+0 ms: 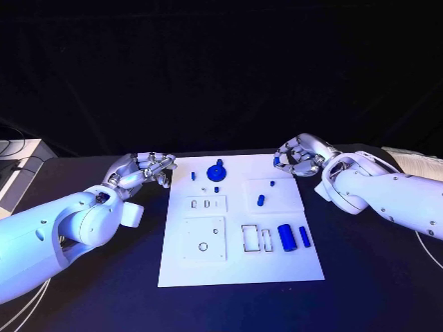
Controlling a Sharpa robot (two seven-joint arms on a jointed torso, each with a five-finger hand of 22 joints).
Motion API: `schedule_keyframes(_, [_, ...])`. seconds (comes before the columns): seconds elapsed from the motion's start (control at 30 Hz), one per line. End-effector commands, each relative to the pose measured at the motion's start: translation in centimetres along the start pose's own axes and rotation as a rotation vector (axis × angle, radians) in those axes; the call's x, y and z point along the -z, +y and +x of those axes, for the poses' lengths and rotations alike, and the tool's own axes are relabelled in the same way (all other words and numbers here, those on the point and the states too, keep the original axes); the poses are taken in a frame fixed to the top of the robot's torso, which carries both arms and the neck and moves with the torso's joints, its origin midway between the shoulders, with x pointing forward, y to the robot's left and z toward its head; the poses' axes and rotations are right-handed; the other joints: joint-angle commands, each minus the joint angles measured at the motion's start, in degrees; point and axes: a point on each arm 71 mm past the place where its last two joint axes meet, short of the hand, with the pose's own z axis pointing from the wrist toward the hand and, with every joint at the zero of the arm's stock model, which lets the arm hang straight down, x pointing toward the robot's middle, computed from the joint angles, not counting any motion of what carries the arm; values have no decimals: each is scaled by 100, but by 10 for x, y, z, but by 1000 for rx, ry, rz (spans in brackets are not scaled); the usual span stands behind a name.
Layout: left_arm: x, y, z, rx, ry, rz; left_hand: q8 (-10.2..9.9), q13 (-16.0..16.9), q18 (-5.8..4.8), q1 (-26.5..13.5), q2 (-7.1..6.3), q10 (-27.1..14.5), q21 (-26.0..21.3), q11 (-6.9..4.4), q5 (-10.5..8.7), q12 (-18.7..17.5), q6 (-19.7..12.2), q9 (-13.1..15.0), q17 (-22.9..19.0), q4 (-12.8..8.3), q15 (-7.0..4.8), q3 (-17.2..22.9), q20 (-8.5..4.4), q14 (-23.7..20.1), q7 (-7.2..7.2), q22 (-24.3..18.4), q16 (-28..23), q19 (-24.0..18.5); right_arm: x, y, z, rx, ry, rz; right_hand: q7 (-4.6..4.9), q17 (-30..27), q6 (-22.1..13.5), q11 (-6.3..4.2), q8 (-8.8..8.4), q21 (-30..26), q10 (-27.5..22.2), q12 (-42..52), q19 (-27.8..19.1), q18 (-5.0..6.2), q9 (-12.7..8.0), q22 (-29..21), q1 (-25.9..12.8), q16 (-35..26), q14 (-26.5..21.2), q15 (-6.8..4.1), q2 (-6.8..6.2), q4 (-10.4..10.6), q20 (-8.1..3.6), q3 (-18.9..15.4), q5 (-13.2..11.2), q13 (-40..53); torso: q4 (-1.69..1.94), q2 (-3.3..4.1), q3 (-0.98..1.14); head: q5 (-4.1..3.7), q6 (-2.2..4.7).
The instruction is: Assemble the parts on the task board
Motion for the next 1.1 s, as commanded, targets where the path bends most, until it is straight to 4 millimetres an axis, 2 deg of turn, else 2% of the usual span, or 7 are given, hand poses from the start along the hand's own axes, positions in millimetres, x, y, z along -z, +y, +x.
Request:
schedule_keyframes(0.03, [-1, -1, 2, 3, 13, 6, 31, -8, 37, -10, -14, -46, 20, 8, -22, 11, -35, 7, -3, -22, 4, -1, -14, 36, -13, 7, 25, 27, 0, 14, 6, -27, -7, 61, -10, 1509, 34, -36, 39, 39, 600, 12, 610, -81, 15, 1505, -68, 36, 608, -43, 4, -4, -35, 17, 2, 1509, -14, -36, -25, 14, -19])
schedule_keyframes(0.23, [-2, 1, 3, 5, 15, 1, 31, -8, 37, -10, -14, -46, 20, 8, -22, 11, -35, 7, -3, -22, 4, -1, -14, 36, -13, 7, 25, 27, -2, 48, 26, -31, 16, 52, -12, 1501, 33, -36, 49, 39, 600, 12, 610, -81, 20, 1505, -99, 34, 606, -43, -17, -8, -34, 17, -25, 1509, -10, -55, -45, 28, -61])
schedule_keyframes(0.33, [-2, 1, 5, 5, 18, -3, 33, -8, 37, -8, -12, -49, 23, 8, -21, 13, -35, 8, -3, -24, 4, 0, -13, 37, -14, 8, 28, 29, -2, 61, 36, -34, 15, 53, -17, 1492, 29, -44, 86, 39, 600, 12, 610, -81, 35, 1505, -164, 31, 604, -49, -87, -52, -39, 66, 204, 1509, -2, -57, -65, 26, -70])
schedule_keyframes(0.47, [-3, 3, 6, 4, 22, -6, 34, -8, 37, 0, -9, -51, 26, 7, -18, 14, -35, 9, -3, -30, 4, 5, -12, 38, -15, 9, 29, 29, 1, 78, 50, -36, 23, 55, -19, 1493, 28, -45, 91, 39, 600, 12, 610, -81, 36, 1505, -169, 31, 604, -48, -87, -56, -39, 75, 228, 1509, 10, -53, -87, 48, -94])
schedule_keyframes(0.73, [-3, 5, 8, 2, 28, -10, 34, -8, 37, 0, -9, -51, 26, 7, -18, 14, -35, 9, -3, -30, 4, 5, -12, 38, -15, 9, 29, 29, 7, 106, 84, -28, 54, 29, -18, 1478, 33, -47, 99, 39, 600, 12, 610, -81, 40, 1505, -190, 26, 600, -45, -91, -52, -39, 76, 232, 1509, 3, -41, -72, 93, -138])
schedule_keyframes(0.97, [-4, 6, 10, 3, 34, -11, 34, -8, 37, 0, -9, -51, 26, 7, -18, 14, -35, 9, -3, -30, 4, 5, -12, 38, -15, 9, 29, 29, 10, 123, 103, -7, 83, -9, -18, 1475, 32, -47, 100, 39, 600, 12, 610, -81, 40, 1505, -195, 25, 600, -44, -94, -51, -39, 76, 230, 1509, 16, -47, -76, 94, -169])
schedule_keyframes(1.1, [-4, 6, 10, 2, 35, -12, 38, -7, 38, 8, -2, -56, 32, 7, -16, 18, -34, 11, -5, -37, 4, 12, -12, 40, -15, 11, 34, 31, 13, 127, 114, 4, 101, -15, -18, 1479, 31, -47, 103, 39, 600, 12, 610, -81, 41, 1505, -213, 27, 601, -42, -101, -48, -37, 74, 221, 1509, 6, -44, -63, 118, -203])
